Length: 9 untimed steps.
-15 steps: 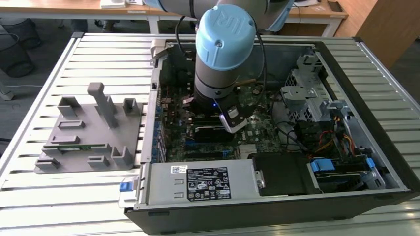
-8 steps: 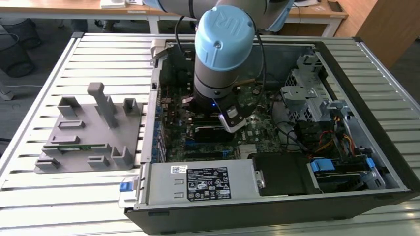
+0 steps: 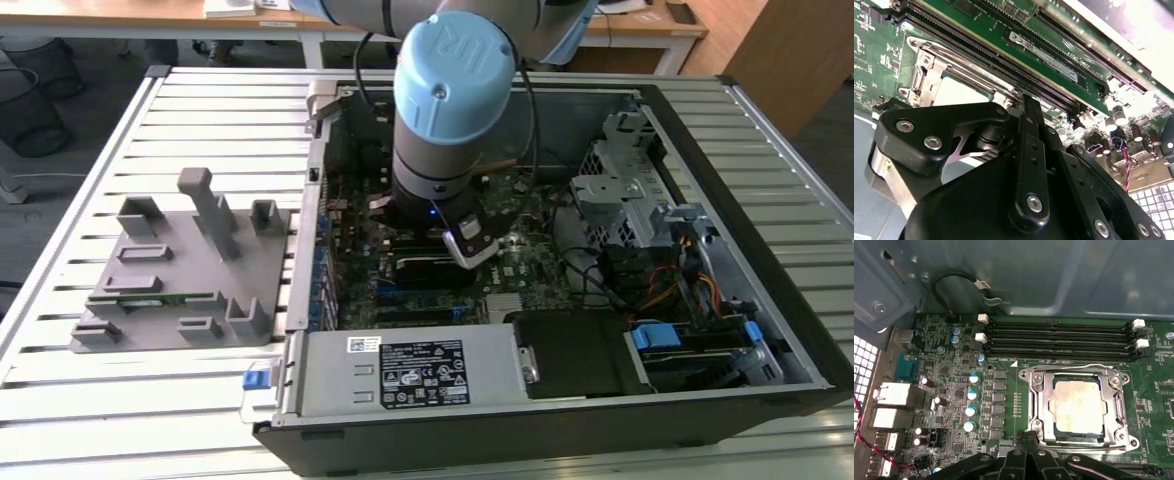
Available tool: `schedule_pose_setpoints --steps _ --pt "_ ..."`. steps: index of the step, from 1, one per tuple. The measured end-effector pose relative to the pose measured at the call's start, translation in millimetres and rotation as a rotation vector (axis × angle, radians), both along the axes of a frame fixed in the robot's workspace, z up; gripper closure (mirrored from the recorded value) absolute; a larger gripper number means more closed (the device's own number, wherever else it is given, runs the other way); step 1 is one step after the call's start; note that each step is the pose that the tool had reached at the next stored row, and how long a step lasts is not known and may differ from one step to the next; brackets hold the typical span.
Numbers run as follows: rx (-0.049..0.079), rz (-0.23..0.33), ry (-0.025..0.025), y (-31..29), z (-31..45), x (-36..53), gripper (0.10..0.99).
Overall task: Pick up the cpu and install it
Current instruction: 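Install the second cpu locking lever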
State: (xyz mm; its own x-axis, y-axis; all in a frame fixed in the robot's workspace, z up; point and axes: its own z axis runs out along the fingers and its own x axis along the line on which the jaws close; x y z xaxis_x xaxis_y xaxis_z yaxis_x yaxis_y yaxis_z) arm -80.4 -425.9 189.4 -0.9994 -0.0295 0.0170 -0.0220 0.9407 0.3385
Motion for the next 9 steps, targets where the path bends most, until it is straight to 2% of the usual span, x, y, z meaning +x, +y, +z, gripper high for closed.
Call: schedule_pose_setpoints --steps 9 --pt "0.0 0.0 -0.0001 6.8 -1.0 -2.1 0.98"
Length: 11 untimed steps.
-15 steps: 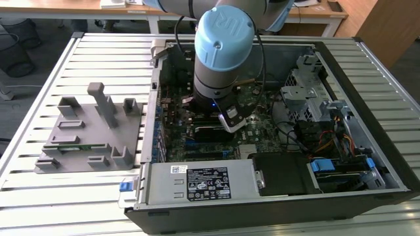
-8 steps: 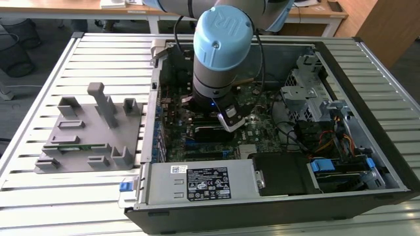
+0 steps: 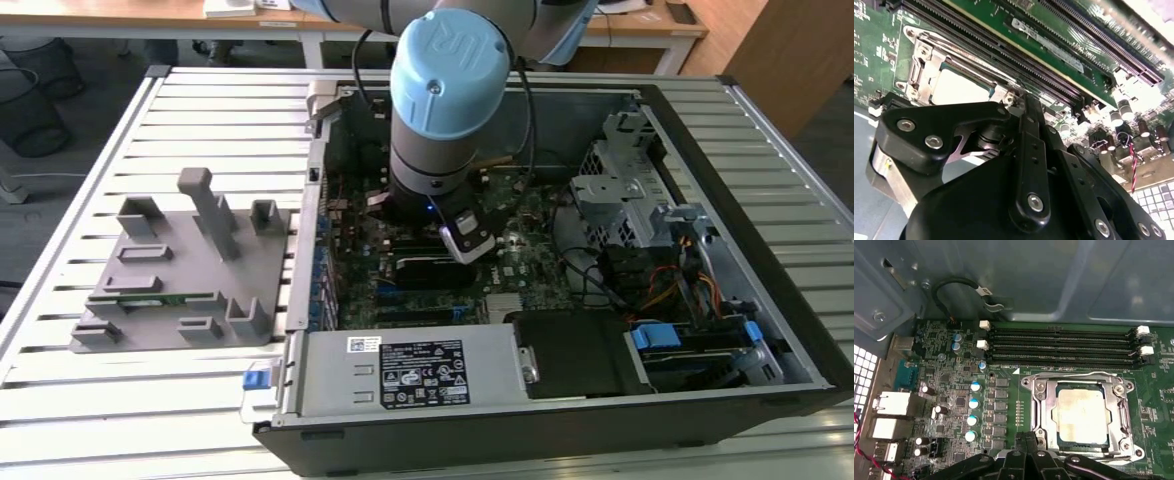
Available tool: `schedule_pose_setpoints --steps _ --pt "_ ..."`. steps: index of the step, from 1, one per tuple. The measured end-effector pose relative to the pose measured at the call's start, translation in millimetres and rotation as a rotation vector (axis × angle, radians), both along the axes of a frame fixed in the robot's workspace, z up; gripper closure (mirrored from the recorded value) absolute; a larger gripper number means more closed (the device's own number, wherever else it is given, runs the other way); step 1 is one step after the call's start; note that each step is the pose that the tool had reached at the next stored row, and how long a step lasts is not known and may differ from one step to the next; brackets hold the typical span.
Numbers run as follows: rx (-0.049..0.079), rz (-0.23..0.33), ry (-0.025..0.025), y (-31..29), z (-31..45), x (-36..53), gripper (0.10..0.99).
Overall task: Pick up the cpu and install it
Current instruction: 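Install the second cpu locking lever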
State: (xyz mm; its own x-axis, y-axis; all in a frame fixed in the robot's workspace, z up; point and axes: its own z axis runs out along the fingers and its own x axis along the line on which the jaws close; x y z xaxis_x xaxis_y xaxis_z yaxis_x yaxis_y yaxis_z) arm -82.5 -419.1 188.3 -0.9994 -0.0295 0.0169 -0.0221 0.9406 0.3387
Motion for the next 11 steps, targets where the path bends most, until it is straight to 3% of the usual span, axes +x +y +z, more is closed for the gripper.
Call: schedule_pose_setpoints --steps 7,11 --pt "0.0 0.0 -0.0001 0.3 2.1 -1.3 0.98" --pt "0.0 0.0 0.0 0.3 9.1 -1.3 0.98"
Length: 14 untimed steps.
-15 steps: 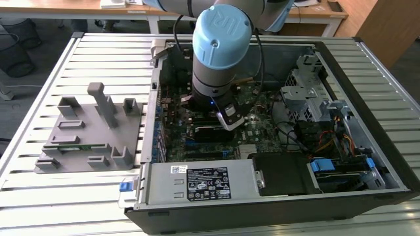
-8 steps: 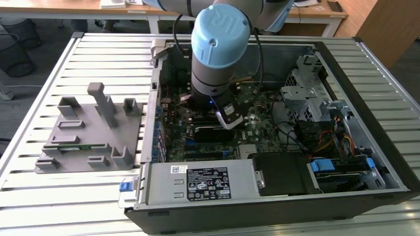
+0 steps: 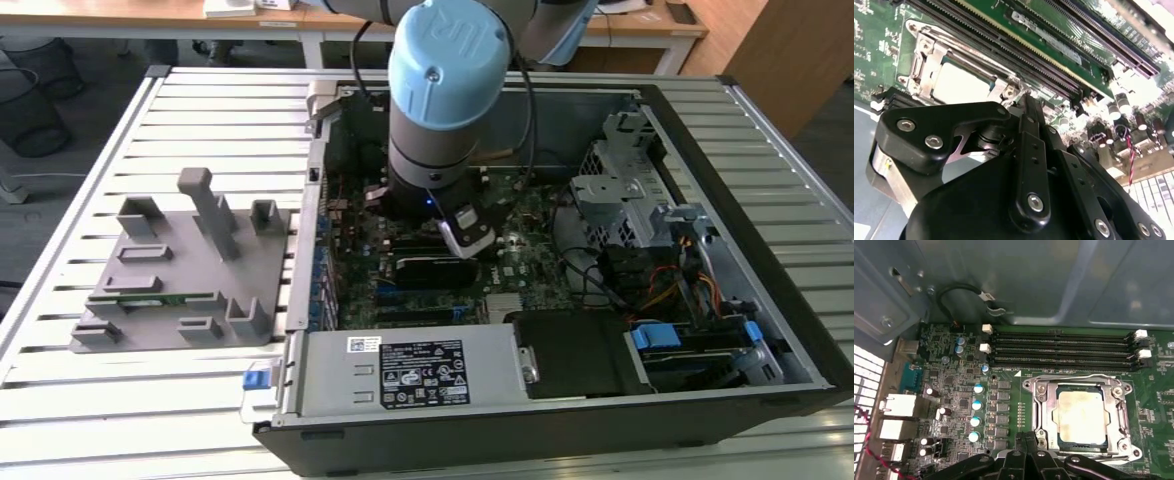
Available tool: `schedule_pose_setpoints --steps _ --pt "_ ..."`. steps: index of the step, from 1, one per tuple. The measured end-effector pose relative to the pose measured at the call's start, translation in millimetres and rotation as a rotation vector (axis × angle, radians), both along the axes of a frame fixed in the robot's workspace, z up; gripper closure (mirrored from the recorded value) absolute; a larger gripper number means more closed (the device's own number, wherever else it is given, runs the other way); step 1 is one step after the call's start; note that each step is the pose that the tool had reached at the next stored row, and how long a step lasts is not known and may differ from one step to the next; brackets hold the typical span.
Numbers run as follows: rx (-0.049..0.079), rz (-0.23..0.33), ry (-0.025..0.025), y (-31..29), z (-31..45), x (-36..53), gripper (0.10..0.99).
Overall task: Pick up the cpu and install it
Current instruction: 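Install the second cpu locking lever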
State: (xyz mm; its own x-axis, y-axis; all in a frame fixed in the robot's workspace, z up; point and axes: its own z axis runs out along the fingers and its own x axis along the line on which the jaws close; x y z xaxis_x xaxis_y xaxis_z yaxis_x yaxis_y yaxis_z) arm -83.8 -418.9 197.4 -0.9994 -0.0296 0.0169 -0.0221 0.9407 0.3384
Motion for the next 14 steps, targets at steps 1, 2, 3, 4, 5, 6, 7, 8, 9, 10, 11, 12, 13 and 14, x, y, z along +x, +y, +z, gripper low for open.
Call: schedule_pose_setpoints --steps 1,2,3,4,5,6,7,8,9,10,11,12,13,14 --pt "0.0 0.0 -0.0001 0.0 2.3 0.0 0.98" --pt "0.0 0.0 0.0 0.0 4.3 0.0 0.98" --pt "0.0 0.0 0.0 0.0 5.9 0.0 0.98" --pt "0.0 0.0 0.0 0.0 7.0 0.0 0.98" --pt "0.0 0.0 -0.0001 0.0 7.8 0.0 0.98" --pt "0.0 0.0 0.0 0.0 8.7 0.0 0.98" --pt "0.0 0.0 -0.0001 0.0 9.8 0.0 0.98" --pt "0.0 0.0 -0.0001 0.0 11.2 0.0 0.98" --pt "0.0 0.0 -0.0001 0.0 13.0 0.0 0.98" --pt "0.0 0.0 0.0 0.0 14.9 0.0 0.98" --pt "0.0 0.0 0.0 0.0 16.7 0.0 0.98" --pt "0.0 0.0 0.0 0.0 18.6 0.0 0.98" --pt "0.0 0.0 0.0 0.0 20.6 0.0 0.98" --pt "0.0 0.0 -0.0001 0.0 22.5 0.0 0.98"
